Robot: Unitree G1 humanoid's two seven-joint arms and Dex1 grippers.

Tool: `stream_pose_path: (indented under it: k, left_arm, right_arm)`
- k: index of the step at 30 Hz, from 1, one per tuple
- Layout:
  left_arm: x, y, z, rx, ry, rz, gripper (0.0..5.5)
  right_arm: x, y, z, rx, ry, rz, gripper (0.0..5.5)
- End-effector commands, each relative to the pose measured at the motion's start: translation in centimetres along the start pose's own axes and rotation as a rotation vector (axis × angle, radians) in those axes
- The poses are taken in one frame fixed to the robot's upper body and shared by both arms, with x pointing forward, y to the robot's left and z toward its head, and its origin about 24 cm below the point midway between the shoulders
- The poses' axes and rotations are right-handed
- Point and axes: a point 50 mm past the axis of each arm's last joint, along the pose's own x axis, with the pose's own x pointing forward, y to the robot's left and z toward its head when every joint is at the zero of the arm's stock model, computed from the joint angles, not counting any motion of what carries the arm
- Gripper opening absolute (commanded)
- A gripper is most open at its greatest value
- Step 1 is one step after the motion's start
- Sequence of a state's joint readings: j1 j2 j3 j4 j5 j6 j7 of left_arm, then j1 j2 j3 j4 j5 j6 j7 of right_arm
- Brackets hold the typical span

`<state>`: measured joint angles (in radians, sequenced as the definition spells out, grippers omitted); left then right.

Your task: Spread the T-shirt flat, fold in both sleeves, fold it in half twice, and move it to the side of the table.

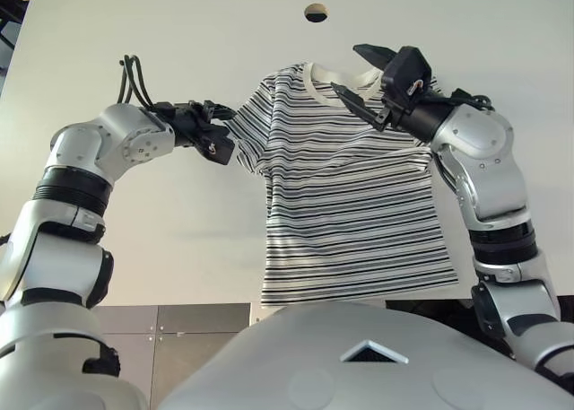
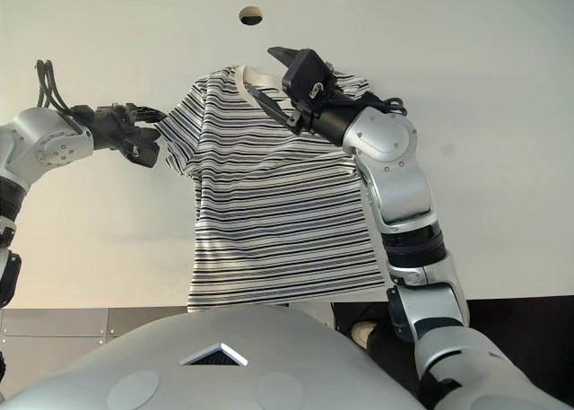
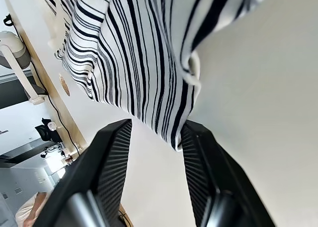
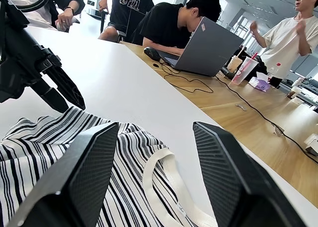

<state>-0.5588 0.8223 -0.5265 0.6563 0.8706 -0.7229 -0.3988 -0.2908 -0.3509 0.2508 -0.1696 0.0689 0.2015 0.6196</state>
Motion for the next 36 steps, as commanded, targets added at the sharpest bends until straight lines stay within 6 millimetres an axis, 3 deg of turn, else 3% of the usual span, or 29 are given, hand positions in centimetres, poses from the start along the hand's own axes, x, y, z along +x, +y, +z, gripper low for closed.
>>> stream_pose_path:
  k: [1,8,17,24,27,36]
  left_arm:
    - [0.7,-1.5,0.4,0.008,-0.008,-0.079,1.20]
    - [1.1,-1.4,0.7,0.010,-0.025,-0.072,0.12]
    - [0.6,-1.4,-0.1,0.008,-0.003,-0.070,0.12]
    - [-2.9,-2.5,-3.7,0.009,0.135,-0.095,0.12]
    - [-3.6,-2.7,-4.4,0.008,0.159,-0.091,0.12]
    - [-2.7,-1.2,-3.4,-0.001,0.089,0.043,0.12]
  right_arm:
    - [0.1,0.1,0.7,-0.016,-0.025,0.006,2.76]
    - [0.2,0.1,0.8,-0.015,-0.027,0.003,2.76]
    - [0.4,0.0,0.8,-0.014,-0.029,0.002,2.76]
    - [0.4,0.1,1.0,-0.016,-0.035,0.006,2.76]
    - [0.5,0.2,0.9,-0.015,-0.034,0.009,2.76]
    - [0.3,0.3,0.7,-0.026,-0.023,0.007,2.76]
